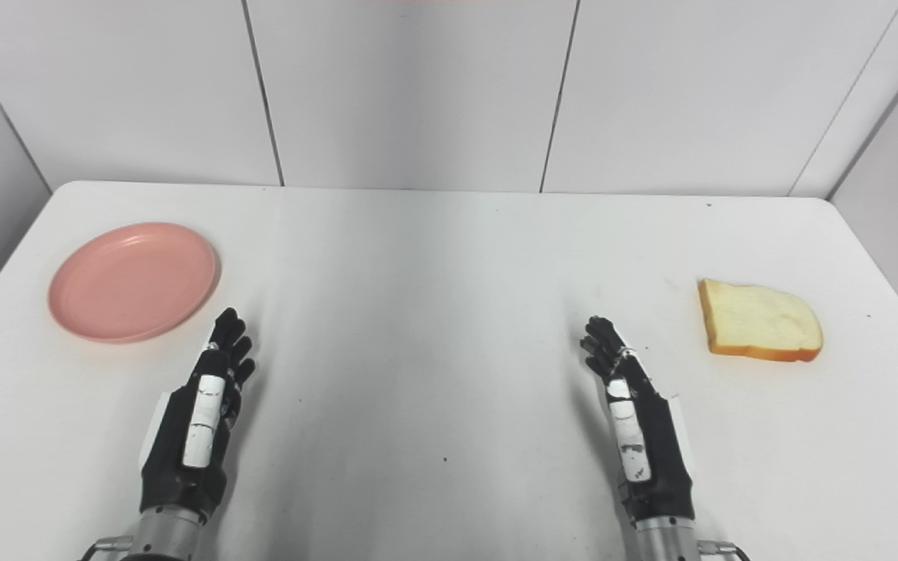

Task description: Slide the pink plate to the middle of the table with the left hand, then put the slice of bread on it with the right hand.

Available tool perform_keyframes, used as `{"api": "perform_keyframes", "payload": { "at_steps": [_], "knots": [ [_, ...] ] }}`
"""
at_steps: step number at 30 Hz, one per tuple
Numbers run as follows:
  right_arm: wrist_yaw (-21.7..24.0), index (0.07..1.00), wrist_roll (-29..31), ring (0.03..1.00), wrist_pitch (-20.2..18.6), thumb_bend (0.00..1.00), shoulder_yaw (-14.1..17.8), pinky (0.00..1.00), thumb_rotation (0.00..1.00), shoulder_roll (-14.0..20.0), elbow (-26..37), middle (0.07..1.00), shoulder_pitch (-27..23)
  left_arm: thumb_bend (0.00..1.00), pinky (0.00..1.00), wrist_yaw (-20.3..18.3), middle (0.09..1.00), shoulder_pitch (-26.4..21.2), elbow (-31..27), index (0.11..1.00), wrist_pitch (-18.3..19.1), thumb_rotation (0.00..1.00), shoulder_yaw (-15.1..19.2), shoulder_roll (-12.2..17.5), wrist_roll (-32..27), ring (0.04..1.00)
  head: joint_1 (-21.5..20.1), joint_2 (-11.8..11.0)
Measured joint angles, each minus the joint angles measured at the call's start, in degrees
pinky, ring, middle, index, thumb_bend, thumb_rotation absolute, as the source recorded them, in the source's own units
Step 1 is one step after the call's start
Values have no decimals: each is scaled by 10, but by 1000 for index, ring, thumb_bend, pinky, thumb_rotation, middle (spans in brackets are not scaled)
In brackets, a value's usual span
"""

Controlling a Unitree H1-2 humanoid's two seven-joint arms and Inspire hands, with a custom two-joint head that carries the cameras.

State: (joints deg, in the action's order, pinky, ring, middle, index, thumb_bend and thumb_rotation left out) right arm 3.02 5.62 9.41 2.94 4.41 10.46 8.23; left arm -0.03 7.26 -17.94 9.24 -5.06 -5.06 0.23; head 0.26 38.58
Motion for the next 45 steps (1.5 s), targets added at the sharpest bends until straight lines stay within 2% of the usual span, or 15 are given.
{"api": "perform_keyframes", "payload": {
  "at_steps": [30,32,34,36,38,39,40,41,43,45],
  "knots": [
    [0,859,0,882,0,854,0,905,966,0,0,883,0,863,1000,-2,1000,0,0,985,4,902,-1,2,0,1000,1,-2],
    [0,855,0,885,0,851,0,908,966,0,-1,883,0,862,1000,-2,1000,0,0,987,4,898,-1,1,0,1000,22,-17],
    [0,853,1,885,0,852,0,911,969,1,-3,883,0,865,1000,-1,1000,0,4,990,3,906,-2,1,1,1000,25,-18],
    [3,857,6,890,3,838,2,926,975,3,-6,890,-1,829,1000,0,1000,0,18,992,0,917,-6,1,11,1000,65,-39],
    [5,861,12,891,13,835,3,930,977,4,-11,893,-2,808,1000,0,1000,0,25,996,-8,917,-9,0,13,1000,71,-44],
    [10,863,19,892,24,834,4,931,978,5,-16,895,-3,800,1000,1,1000,0,33,997,-21,915,-12,-1,18,1000,96,-65],
    [13,869,26,896,35,829,5,934,987,6,-20,898,-4,778,1000,3,1000,0,42,999,-29,910,-16,-3,23,1000,97,-65],
    [15,873,32,899,46,825,6,938,994,7,-26,901,-6,762,1000,5,1000,0,51,1000,-42,907,-20,-5,26,1000,108,-77],
    [19,880,37,904,61,812,8,941,998,9,-35,905,-9,731,1000,9,1000,-1,64,1000,-56,904,-26,-9,32,1000,111,-79],
    [26,888,44,910,71,801,9,947,1000,11,-42,911,-12,703,1000,13,1000,-1,79,1000,-76,900,-30,-13,36,1000,128,-100]
  ]
}}
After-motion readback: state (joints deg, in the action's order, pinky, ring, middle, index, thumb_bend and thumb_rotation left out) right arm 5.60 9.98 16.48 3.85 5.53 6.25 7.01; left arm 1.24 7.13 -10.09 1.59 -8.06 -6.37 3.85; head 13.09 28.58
